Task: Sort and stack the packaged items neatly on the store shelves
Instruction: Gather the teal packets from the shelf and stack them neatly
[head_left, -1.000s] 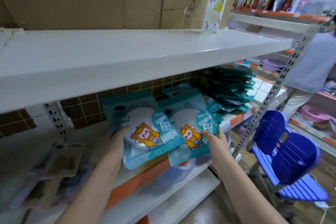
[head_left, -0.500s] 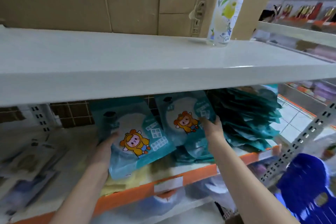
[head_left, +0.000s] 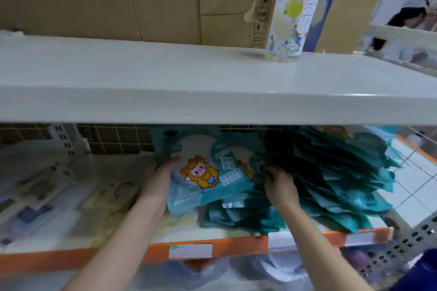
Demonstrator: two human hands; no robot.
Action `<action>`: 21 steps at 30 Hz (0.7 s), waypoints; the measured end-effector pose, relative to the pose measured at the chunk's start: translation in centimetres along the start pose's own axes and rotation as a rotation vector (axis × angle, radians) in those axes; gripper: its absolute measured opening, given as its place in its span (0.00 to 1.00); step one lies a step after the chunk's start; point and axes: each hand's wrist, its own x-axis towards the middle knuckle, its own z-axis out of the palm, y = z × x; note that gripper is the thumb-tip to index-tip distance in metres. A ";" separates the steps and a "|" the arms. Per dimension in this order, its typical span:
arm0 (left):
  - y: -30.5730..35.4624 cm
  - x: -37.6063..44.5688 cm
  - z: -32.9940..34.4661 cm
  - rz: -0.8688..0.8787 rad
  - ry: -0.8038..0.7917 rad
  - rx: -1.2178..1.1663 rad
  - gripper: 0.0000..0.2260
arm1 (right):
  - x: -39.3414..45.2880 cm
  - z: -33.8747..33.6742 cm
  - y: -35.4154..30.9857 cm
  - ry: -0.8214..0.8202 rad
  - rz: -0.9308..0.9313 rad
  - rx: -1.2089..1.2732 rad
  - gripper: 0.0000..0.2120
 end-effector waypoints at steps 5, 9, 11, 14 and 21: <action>-0.3 1.4 5.9 0.086 -0.124 -0.026 0.15 | -1.0 -1.3 0.8 0.006 0.082 0.162 0.16; -2.8 3.0 8.8 0.085 -0.096 0.246 0.24 | -1.6 -1.7 1.1 0.027 0.203 0.376 0.20; -4.0 3.4 9.1 0.055 -0.123 0.392 0.39 | -1.4 -1.7 1.4 0.023 0.194 0.342 0.23; -4.5 3.2 8.8 0.085 -0.126 0.503 0.43 | -1.5 -1.4 1.7 0.046 0.095 0.182 0.31; -4.3 3.5 5.6 0.286 -0.142 0.513 0.13 | -2.0 0.0 0.3 0.262 -0.052 -0.188 0.13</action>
